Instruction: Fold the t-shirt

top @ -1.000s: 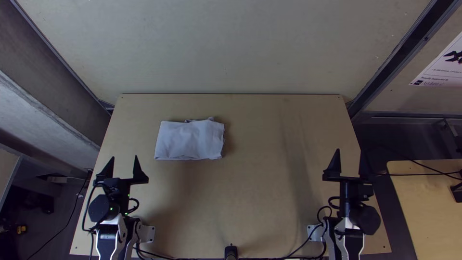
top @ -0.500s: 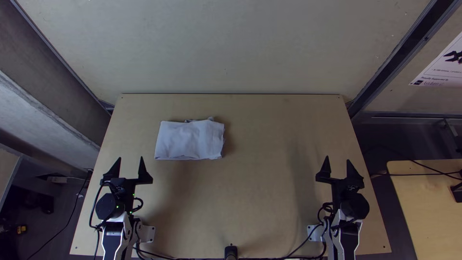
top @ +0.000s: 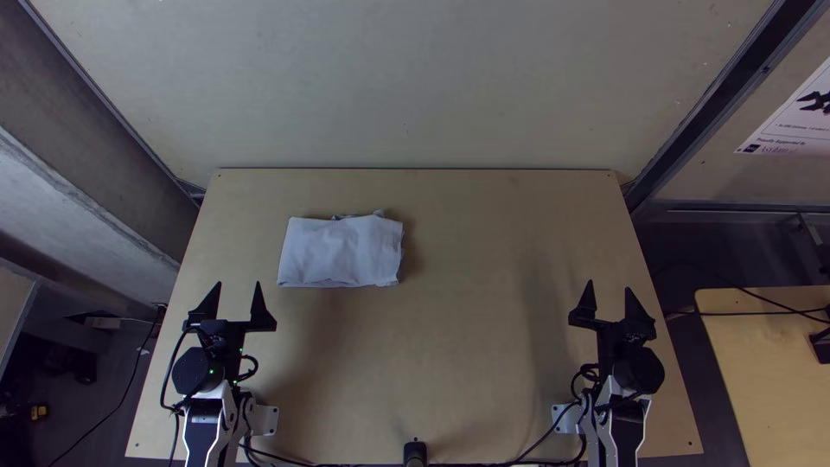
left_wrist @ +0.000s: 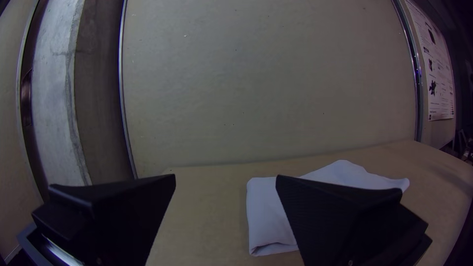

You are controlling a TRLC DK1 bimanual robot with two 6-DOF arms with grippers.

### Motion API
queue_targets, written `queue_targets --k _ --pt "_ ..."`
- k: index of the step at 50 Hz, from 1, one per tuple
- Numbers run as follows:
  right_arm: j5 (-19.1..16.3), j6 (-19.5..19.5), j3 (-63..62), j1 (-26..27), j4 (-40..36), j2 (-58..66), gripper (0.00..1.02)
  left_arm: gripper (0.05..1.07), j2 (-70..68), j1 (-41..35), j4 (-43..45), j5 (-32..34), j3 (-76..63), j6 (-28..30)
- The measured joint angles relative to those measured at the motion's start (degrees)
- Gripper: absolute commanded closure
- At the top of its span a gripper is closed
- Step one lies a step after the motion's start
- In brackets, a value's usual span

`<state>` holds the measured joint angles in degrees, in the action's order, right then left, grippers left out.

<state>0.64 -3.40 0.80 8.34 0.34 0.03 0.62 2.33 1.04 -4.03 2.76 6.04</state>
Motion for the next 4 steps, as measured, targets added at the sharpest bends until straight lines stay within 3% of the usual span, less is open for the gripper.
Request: queue_targets --k 4 --pt "0.0 0.0 0.0 0.0 0.0 0.0 0.04 0.1 0.0 0.0 0.0 0.0 0.0 0.0"
